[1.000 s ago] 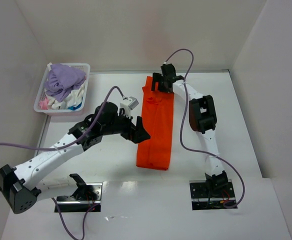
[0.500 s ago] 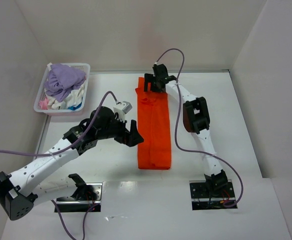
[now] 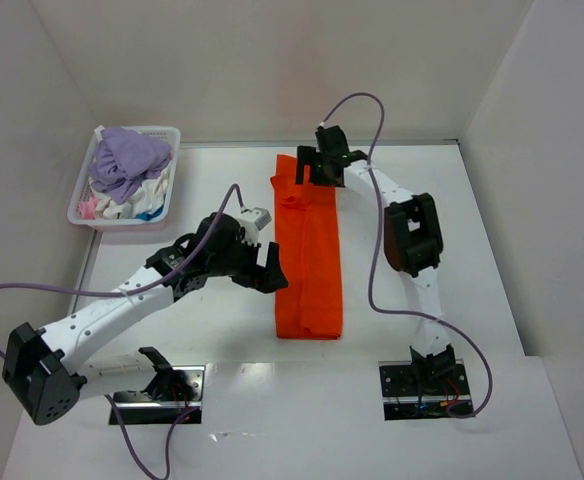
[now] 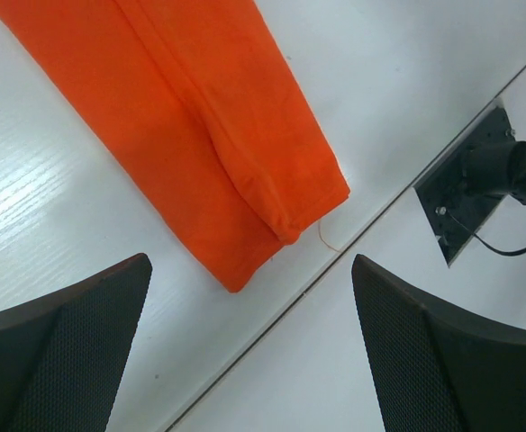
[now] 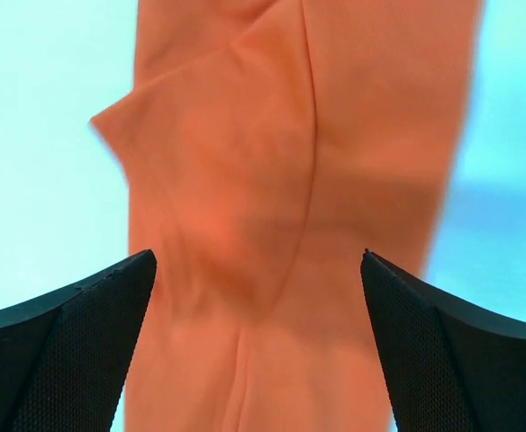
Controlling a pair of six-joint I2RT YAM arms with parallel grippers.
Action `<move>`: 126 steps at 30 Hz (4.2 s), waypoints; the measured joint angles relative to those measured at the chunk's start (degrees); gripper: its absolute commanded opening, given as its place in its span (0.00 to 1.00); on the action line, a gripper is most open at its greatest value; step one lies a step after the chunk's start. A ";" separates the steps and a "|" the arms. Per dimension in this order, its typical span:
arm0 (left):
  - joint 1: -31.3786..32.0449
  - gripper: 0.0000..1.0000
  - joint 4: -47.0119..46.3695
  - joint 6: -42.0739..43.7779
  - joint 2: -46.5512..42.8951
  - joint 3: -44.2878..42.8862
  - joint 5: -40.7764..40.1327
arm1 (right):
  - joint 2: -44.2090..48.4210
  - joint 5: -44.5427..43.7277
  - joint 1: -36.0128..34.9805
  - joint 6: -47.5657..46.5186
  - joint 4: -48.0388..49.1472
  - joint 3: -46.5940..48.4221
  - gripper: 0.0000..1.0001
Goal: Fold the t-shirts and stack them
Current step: Rotate the tshirt 90 degrees, then grab the bottom of the folded rectangular tshirt with both arms
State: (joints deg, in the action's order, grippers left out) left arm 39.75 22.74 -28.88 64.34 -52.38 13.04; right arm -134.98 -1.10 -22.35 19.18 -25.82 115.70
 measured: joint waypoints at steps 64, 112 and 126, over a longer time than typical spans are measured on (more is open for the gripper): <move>2.73 1.00 -16.26 -15.93 12.59 18.12 4.57 | 88.54 12.81 -11.34 31.41 3.93 -94.84 0.70; 13.66 0.93 -18.93 -40.13 4.37 24.76 -10.95 | 77.83 8.92 -18.01 36.17 7.04 -95.43 0.60; 13.66 0.87 -23.61 -42.32 9.11 24.76 -11.45 | 77.83 9.42 -18.01 36.76 8.22 -95.56 0.52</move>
State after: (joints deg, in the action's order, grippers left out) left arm 53.41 -0.86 -71.20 73.45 -27.62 1.58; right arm -57.14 8.32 -40.36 55.94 -17.61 20.14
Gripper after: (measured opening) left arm 0.887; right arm 0.561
